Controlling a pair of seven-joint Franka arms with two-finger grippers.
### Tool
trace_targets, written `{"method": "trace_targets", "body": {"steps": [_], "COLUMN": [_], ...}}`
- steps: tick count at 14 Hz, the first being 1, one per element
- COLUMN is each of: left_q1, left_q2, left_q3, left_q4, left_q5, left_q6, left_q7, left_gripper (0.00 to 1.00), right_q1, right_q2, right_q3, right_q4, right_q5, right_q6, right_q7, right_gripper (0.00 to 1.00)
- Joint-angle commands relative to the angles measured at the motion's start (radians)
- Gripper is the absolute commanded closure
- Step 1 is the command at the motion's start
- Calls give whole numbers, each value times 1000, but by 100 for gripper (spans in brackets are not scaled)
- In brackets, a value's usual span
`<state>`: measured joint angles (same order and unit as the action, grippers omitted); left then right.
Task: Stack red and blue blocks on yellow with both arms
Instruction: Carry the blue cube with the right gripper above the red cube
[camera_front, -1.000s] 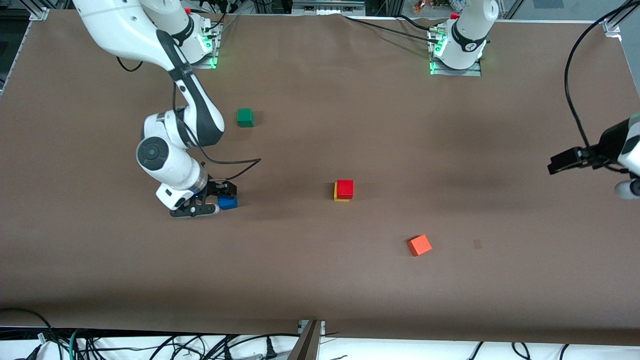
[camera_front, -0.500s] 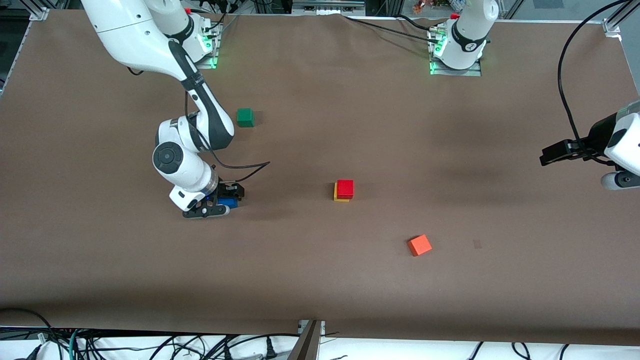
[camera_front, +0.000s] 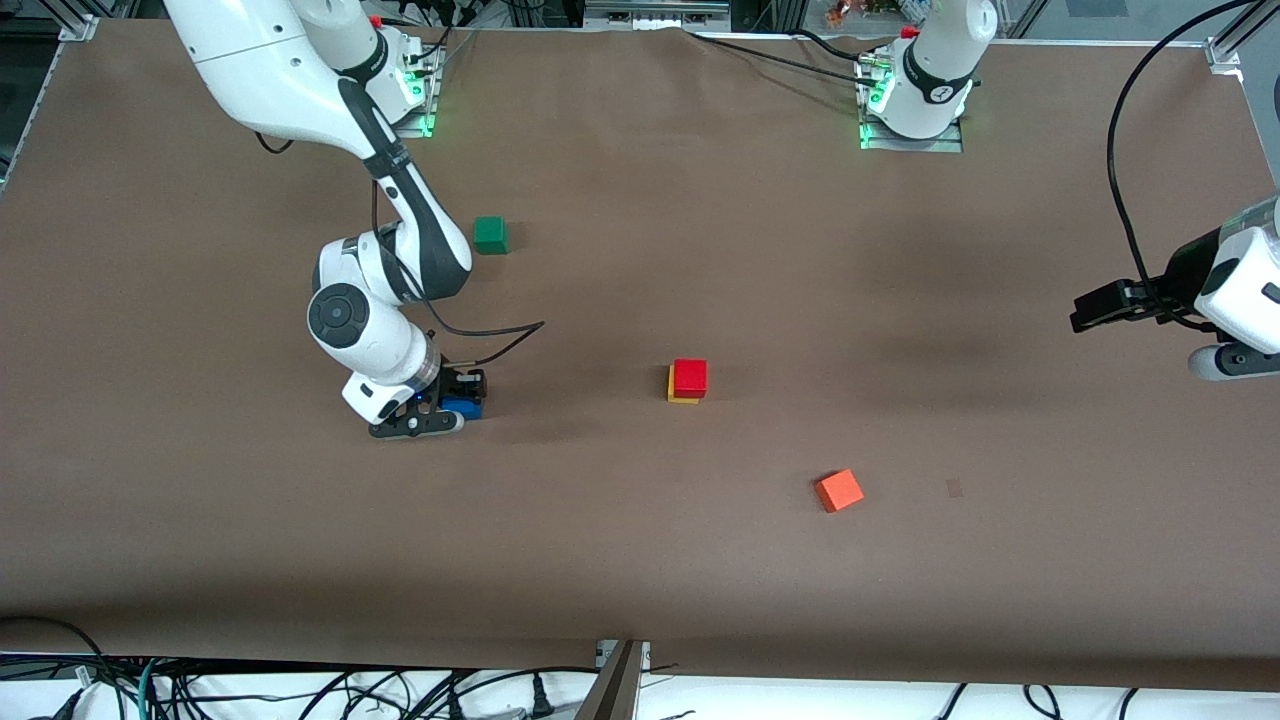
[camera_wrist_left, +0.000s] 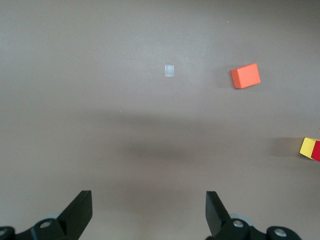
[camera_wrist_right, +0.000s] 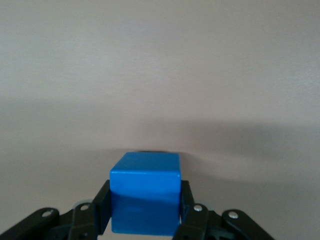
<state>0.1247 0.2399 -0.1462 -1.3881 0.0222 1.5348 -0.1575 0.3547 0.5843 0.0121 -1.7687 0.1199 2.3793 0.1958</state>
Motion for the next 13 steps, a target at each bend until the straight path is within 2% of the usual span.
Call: {"method": "trace_targets", "body": {"steps": [1, 6, 9, 13], "left_q1": [9, 4, 6, 9], "left_q2": [-1, 2, 2, 4], "left_q3": [2, 4, 4, 4], "left_q4": [6, 8, 8, 8], "left_q5": [-14, -16, -15, -16], "left_q6": [7, 7, 7, 7], "left_q7": [15, 9, 7, 12], "left_gripper": [0, 0, 0, 0], "right_q1": [48, 182, 274, 378], "right_q2": [-11, 78, 156, 256], "right_q3": [11, 8, 8, 0], "right_q4": [190, 495, 641, 768], "right_q5": [18, 6, 6, 6], "right_q6": [-228, -432, -451, -405], "right_q7": [107, 327, 483, 658], "right_gripper": [57, 56, 54, 53]}}
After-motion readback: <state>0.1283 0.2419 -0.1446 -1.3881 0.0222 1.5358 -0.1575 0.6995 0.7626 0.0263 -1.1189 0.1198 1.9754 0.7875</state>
